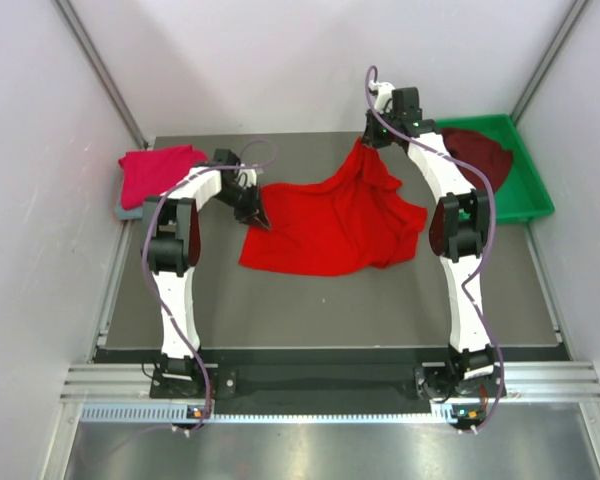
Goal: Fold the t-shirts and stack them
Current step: Flatten the tshirt out
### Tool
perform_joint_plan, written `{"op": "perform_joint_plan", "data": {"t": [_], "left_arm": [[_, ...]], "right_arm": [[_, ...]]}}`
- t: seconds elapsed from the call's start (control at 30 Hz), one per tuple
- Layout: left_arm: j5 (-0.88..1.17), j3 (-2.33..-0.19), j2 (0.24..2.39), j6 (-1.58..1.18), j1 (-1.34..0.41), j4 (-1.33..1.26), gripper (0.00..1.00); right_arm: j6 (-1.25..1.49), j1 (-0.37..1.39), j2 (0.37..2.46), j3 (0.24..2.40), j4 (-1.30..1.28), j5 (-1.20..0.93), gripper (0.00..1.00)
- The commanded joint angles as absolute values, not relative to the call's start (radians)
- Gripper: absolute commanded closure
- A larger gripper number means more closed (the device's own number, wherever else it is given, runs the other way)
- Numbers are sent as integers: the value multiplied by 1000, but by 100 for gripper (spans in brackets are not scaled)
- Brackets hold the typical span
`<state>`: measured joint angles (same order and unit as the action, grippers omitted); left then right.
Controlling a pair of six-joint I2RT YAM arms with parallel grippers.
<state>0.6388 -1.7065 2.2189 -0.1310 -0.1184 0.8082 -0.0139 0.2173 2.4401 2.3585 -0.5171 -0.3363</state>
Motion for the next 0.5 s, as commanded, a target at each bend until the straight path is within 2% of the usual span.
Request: {"op": "perform_joint_plan", "data": {"t": [0.0,0.2,0.47], "left_arm": [[655,-1712,2145,-115,-118,795,100],[606,-1845,2157,-101,-114,781,100],[540,-2045,2325,-61,-114,775,100]], "right_arm": [[-6,210,2439,2424,-477,-333,100],[-6,207,2438,2431,-474,-322,100],[-5,207,2439,2431,-476,-319,100]]}}
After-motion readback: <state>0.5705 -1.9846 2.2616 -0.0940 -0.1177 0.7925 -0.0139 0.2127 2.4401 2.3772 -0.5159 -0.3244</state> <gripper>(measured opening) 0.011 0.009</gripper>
